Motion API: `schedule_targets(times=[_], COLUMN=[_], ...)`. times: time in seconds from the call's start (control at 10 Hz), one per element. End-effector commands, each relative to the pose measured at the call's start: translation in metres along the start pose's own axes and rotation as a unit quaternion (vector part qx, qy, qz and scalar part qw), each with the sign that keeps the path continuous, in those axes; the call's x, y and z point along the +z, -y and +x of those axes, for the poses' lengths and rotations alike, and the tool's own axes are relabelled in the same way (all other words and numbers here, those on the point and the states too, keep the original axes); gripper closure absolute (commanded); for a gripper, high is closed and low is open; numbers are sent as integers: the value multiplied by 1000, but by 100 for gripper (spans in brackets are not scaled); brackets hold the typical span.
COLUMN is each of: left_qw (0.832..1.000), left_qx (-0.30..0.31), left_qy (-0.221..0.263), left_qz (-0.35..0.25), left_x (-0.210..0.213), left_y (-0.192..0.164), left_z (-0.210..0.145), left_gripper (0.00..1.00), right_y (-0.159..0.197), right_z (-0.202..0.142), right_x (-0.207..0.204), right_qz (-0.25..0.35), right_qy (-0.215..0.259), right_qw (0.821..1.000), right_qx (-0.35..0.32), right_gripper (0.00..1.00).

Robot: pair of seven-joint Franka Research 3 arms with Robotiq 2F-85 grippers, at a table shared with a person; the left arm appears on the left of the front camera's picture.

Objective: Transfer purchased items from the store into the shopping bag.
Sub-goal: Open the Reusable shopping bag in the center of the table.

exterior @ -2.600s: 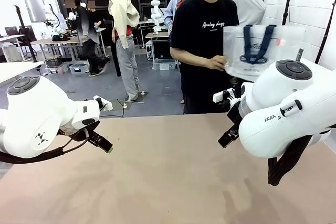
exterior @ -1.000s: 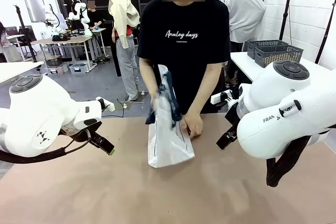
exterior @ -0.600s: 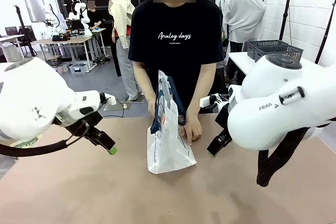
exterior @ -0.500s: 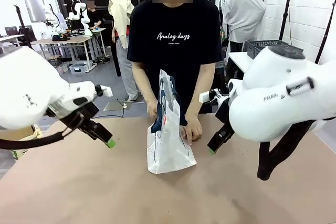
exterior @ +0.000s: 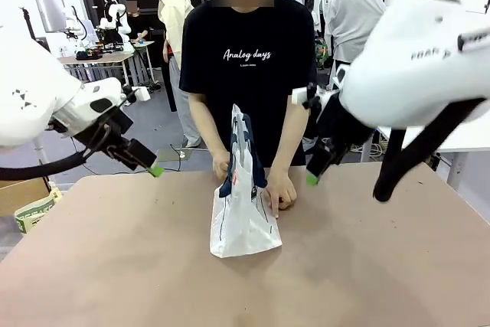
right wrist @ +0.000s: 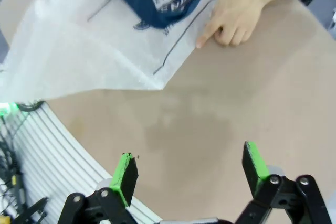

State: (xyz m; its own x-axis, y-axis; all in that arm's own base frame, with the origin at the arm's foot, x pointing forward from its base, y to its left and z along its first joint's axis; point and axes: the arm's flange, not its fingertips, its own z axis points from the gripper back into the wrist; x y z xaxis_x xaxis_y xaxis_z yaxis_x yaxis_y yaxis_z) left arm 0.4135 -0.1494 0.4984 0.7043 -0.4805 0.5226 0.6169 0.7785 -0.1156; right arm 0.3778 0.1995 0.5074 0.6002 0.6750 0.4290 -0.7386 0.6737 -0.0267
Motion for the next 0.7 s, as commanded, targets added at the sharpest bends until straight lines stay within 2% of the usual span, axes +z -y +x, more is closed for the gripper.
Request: schedule_targets(times=[0.0,0.4,0.5,0.6], left_qw=[1000,999,998,1000], left_qx=[3,-15,-49,-2], left_qy=[16,28,40,30], left_qz=[-6,-11,-27,5], left_x=[8,15,15,20], left_y=[-13,-13,-11,-11], left_z=[29,72,58,68], left_gripper=[0,0,0,0], right_y=[8,15,7,7], right_z=[28,85,62,62], right_x=[19,36,44,44], right_qz=[8,-26,-16,-16], right_qy=[12,29,32,32], right_qw=[1000,999,999,999], right_qx=[11,-1,13,13], right_gripper=[0,0,0,0])
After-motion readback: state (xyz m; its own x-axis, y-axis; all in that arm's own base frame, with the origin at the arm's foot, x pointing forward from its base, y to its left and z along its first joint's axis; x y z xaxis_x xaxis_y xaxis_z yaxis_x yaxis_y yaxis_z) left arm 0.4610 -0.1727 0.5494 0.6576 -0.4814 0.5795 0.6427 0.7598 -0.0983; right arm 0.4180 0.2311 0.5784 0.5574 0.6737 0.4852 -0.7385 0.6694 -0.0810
